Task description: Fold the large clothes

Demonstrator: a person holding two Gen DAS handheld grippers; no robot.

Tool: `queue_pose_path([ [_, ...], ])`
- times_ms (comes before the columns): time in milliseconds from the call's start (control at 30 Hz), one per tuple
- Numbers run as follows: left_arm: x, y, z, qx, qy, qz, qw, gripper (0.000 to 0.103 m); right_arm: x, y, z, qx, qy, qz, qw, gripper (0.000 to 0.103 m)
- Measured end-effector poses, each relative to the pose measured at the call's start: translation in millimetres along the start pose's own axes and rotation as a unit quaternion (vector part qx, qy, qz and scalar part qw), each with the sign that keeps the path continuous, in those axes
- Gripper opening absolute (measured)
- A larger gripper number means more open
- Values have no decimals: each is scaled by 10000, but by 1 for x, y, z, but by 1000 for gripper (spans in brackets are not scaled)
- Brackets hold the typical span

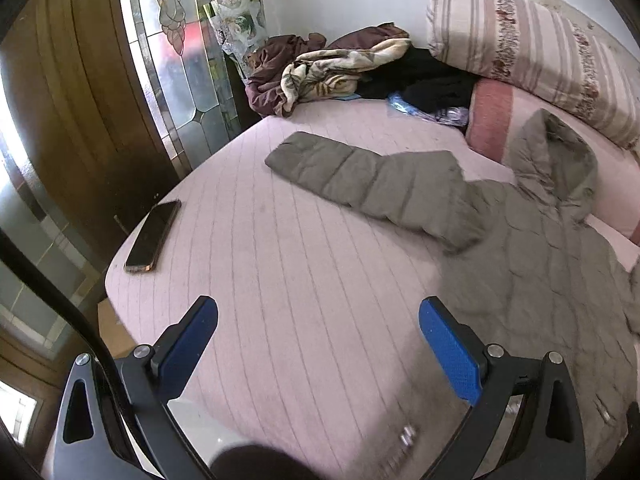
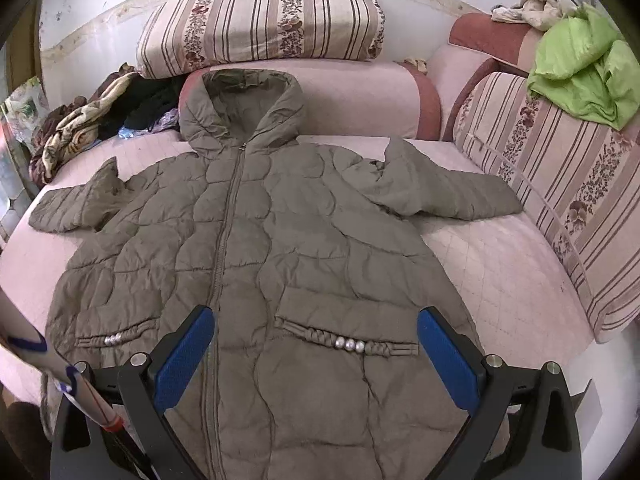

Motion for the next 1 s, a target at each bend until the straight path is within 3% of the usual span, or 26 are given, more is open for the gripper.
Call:
queue_pose_path([
  [100,24,-27,-17,27,140,-135,9998,99,1,-10,-8,-4,63,-112,9999,103],
  [300,71,-93,-52,143,513,-639,9965,82,8,-30,-17,-131,138,-222,9996,103],
  [433,100,-144,-73,-180,1000,-1071,9890,77,14,-46,-18,-159,88,-359,9992,103],
  [600,131,-210,-86,-909,1743,-1538,9683,75,19,-67,-15,-305,63,-515,9982,103],
  [767,152,-268,-79,-1584,2351,-1842,9411,74,22,-89,-12,-419,1,-741,9964,103],
  [867,170,-277,-76,-1662,2519,-1539,9409,74,24,-99,-13,-474,-12,-831,9954,103],
  [1000,190,-294,-69,-2066,2736,-1480,9277,74,28,-110,-14,-552,28,-890,9945,103],
])
Point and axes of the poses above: each gripper's, at about its wrist camera, not at the fingertips, and y roughly against the way its jaws point, z to its right, x to its top, the point moved 4 cm from there along -y, roughly the way its jaws point, and after that the axes turned 10 degrees about -z, right-handed, at the moved point
